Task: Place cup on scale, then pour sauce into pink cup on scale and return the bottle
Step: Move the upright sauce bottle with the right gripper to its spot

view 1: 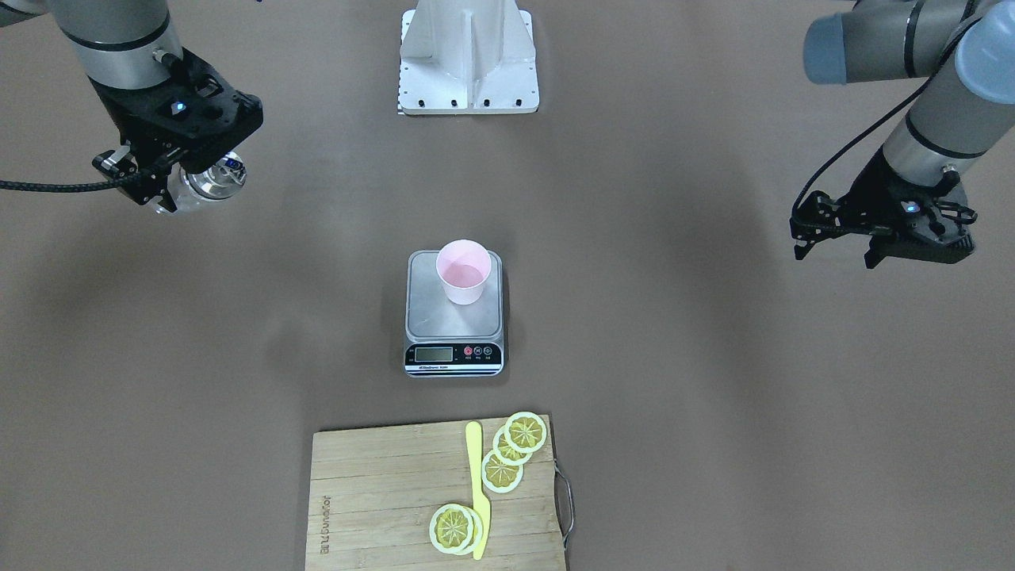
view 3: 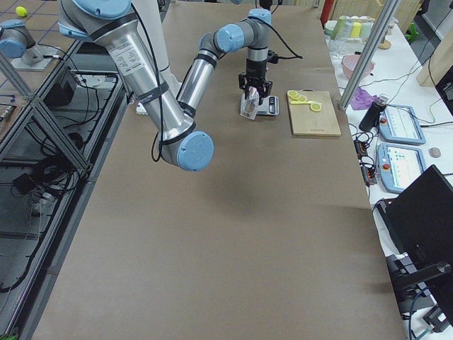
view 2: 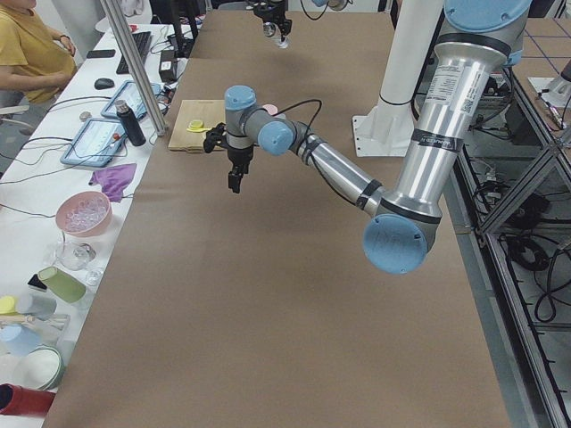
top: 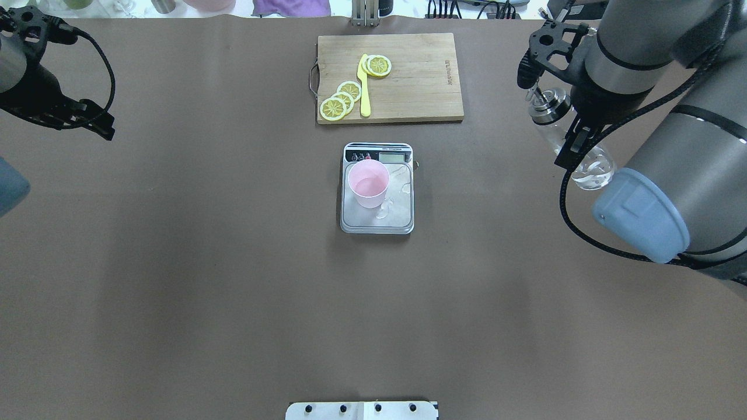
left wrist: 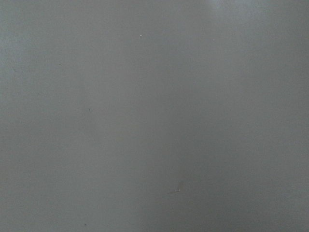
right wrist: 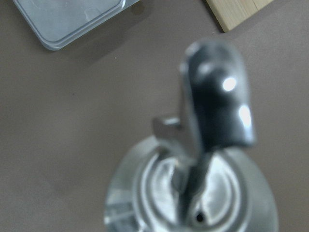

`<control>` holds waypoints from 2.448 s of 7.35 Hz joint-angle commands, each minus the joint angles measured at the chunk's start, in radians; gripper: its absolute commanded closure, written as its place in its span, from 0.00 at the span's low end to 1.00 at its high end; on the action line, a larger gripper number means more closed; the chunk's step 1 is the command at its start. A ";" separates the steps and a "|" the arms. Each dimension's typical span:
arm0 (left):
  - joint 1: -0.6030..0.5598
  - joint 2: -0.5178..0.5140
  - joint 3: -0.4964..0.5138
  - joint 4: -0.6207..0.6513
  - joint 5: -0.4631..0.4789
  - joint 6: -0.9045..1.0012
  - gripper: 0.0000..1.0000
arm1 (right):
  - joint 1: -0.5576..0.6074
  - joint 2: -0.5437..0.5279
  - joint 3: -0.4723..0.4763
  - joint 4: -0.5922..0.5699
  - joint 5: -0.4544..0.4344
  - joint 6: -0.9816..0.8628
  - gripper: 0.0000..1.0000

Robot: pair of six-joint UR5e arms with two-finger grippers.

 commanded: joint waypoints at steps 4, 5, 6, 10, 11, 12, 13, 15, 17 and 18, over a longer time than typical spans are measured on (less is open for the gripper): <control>0.000 -0.004 0.001 -0.003 0.006 0.002 0.07 | 0.066 -0.129 -0.007 0.168 0.105 -0.010 0.43; 0.000 -0.006 0.001 -0.003 0.006 0.002 0.07 | 0.080 -0.155 -0.010 0.205 0.113 -0.030 0.43; 0.000 -0.006 0.001 -0.004 0.006 0.002 0.07 | 0.086 -0.168 -0.014 0.226 0.120 -0.035 0.42; 0.002 -0.006 0.003 -0.006 0.006 0.000 0.07 | 0.133 -0.218 -0.014 0.255 0.195 -0.076 0.42; 0.002 -0.006 0.003 -0.006 0.006 0.000 0.07 | 0.140 -0.258 -0.033 0.338 0.211 -0.073 0.42; 0.000 -0.006 0.003 -0.006 0.006 0.000 0.07 | 0.152 -0.287 -0.077 0.433 0.240 -0.071 0.42; 0.002 -0.006 0.003 -0.006 0.006 -0.001 0.07 | 0.164 -0.307 -0.103 0.499 0.255 -0.070 0.42; 0.002 -0.007 0.003 -0.006 0.006 -0.001 0.07 | 0.175 -0.330 -0.111 0.542 0.272 -0.074 0.41; 0.002 -0.006 0.006 -0.006 0.006 -0.001 0.07 | 0.177 -0.370 -0.120 0.622 0.272 -0.073 0.41; 0.002 -0.006 0.006 -0.006 0.006 -0.001 0.07 | 0.177 -0.372 -0.126 0.639 0.275 -0.071 0.41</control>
